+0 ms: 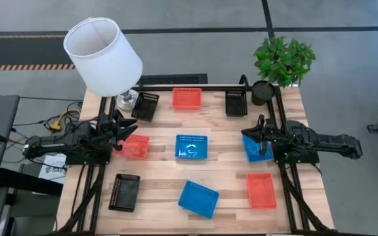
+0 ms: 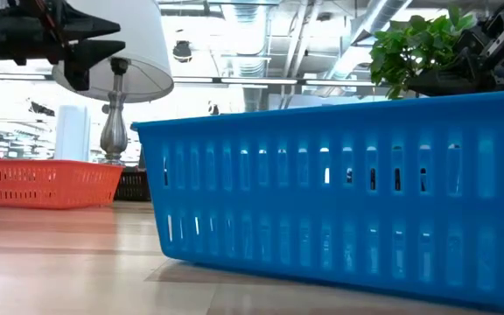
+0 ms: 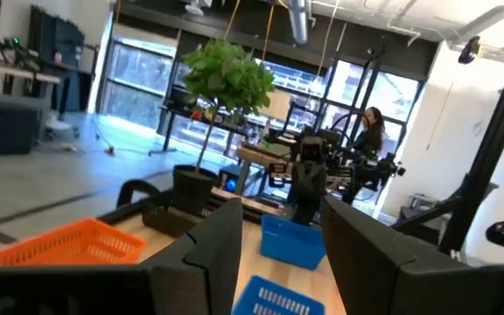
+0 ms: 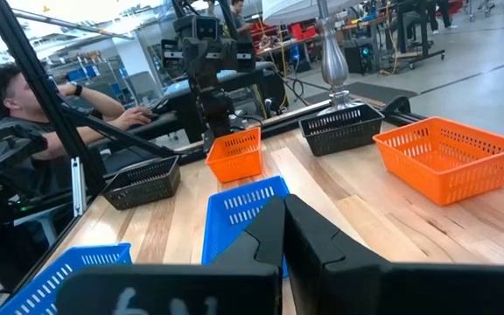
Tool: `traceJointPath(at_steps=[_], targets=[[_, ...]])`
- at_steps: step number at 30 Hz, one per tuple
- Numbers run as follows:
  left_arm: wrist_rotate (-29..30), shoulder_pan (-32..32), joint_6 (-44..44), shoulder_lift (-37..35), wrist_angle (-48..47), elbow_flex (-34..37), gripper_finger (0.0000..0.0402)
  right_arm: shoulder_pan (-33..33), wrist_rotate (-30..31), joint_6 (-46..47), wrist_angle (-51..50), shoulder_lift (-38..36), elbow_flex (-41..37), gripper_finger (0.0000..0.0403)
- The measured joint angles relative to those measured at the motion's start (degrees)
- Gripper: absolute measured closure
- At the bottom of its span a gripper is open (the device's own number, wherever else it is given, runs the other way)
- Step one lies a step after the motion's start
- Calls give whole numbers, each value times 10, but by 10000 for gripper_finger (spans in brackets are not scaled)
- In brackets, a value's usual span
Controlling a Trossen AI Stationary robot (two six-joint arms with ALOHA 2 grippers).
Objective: Stack baskets by color
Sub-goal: Stack the top right blue bin on the top left blue bin
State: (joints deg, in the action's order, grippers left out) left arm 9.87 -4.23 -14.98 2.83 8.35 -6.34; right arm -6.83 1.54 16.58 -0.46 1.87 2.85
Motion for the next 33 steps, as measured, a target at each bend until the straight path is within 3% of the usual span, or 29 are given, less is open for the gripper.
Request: traceJointPath(at_steps=[4,8,20,24,27,33], targets=[[0,0,4,35,-35,-30,258,1,-1,0,-16,3,23,377],[0,0,44,116,-107,-99,258,1,-1,-18,-83,46,81,377],[10,0,141,392,-228,-298,258,1,-3,-21,-256,299,268,377],[17,0,170,441,-238,-343,258,1,-27,-42,-328,376,342,377],[57,0,166,468,-268,-375,256,1,-32,-60,-411,432,400,370],[84,0,160,500,-331,-412,236,-15,-19,-128,-576,537,481,314]])
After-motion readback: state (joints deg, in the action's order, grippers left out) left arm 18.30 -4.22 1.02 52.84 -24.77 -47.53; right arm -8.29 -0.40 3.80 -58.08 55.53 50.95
